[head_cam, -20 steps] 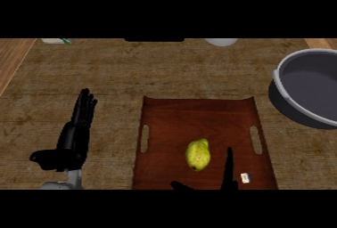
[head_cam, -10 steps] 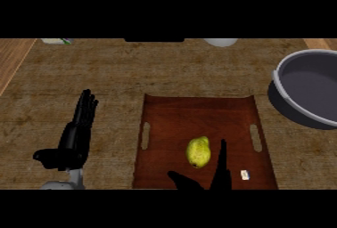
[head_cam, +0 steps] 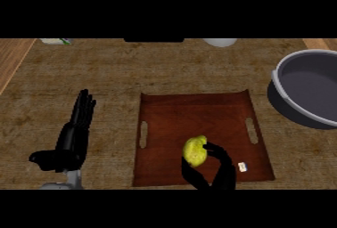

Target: Pick the pear from the tray and place it in the pot

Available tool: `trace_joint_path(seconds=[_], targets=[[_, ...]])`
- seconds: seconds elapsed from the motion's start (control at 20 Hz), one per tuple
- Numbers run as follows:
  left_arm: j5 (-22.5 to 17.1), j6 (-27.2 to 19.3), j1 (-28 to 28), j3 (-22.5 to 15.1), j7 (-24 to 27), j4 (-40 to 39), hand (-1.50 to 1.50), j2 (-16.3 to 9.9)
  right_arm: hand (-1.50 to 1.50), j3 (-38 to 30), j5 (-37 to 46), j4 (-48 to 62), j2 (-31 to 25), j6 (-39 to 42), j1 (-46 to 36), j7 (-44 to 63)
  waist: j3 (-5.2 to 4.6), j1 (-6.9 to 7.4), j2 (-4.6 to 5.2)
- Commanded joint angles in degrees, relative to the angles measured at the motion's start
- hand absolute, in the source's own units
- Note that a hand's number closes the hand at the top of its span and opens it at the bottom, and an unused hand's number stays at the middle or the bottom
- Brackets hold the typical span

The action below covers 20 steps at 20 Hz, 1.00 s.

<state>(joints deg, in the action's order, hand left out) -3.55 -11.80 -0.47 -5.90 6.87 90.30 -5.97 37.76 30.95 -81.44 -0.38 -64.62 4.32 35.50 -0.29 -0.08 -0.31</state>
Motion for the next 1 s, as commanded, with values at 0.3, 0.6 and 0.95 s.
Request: trace_joint_path(seconds=[0.3, 0.6, 0.95], targets=[[0.2, 1.22, 1.45, 1.41, 1.04, 0.31, 0.0, -0.04, 1.5, -1.17, 17.22, -0.28, 0.36, -6.83, 0.94, 14.77, 0.19, -0.09, 0.22], [1.18, 2.05, -1.7, -2.07, -0.31, 0.38, 0.0, 1.18, 1.5, 1.84, 19.38, 10.61, -18.18, 26.53, -14.89, 4.44, -0.36, 5.45, 1.57], [2.62, -1.08, -0.87, -2.2, -0.29, -0.21, 0.0, 3.34, 1.5, -2.06, 17.63, 8.63, -19.99, 45.38, -38.64, 3.75, 0.22, 1.62, 0.29]])
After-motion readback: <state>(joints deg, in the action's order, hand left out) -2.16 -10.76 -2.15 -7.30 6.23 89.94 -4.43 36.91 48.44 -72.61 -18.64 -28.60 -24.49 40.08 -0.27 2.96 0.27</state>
